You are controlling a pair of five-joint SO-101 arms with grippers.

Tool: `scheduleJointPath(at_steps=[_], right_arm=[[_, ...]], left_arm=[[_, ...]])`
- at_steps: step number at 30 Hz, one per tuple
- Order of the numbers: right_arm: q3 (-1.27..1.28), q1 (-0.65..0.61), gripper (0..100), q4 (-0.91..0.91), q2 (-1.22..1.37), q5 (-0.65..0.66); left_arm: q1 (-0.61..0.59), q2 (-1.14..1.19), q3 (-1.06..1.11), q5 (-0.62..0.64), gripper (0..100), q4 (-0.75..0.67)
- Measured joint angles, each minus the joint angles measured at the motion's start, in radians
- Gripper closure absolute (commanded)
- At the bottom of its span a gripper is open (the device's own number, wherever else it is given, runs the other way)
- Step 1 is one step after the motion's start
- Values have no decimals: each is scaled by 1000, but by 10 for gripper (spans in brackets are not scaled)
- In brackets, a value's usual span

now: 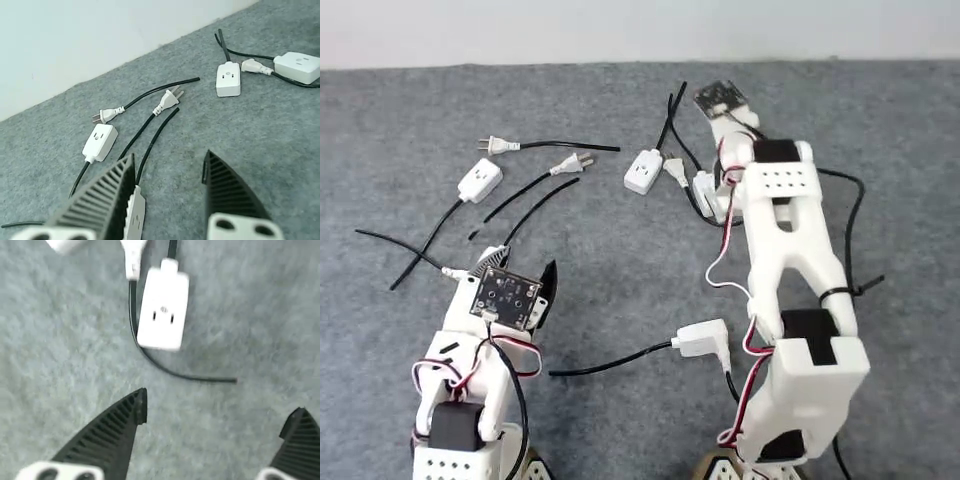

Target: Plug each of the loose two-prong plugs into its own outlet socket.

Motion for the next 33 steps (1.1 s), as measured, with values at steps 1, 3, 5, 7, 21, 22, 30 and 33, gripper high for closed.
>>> scheduleJointPath(at_steps=[1,3,5,7,21,22,30,33], right_arm=[[-23,-9,593,8,2,12],[-61,-25,593,17,2,23],[-83,-38,593,18,2,28],[-86,-52,593,18,2,34],[-87,-63,593,-29,163,126],[-87,-63,593,-38,169,130],[-87,-72,593,-86,216,150],[-87,-68,593,-87,216,158]], left_arm=[[0,0,0,0,775,0],[0,3,0,0,775,0],[2,3,0,0,775,0],[2,3,0,0,775,0],[-2,3,0,0,775,0],[0,3,0,0,775,0],[-2,3,0,0,775,0],[29,3,5,0,775,0]])
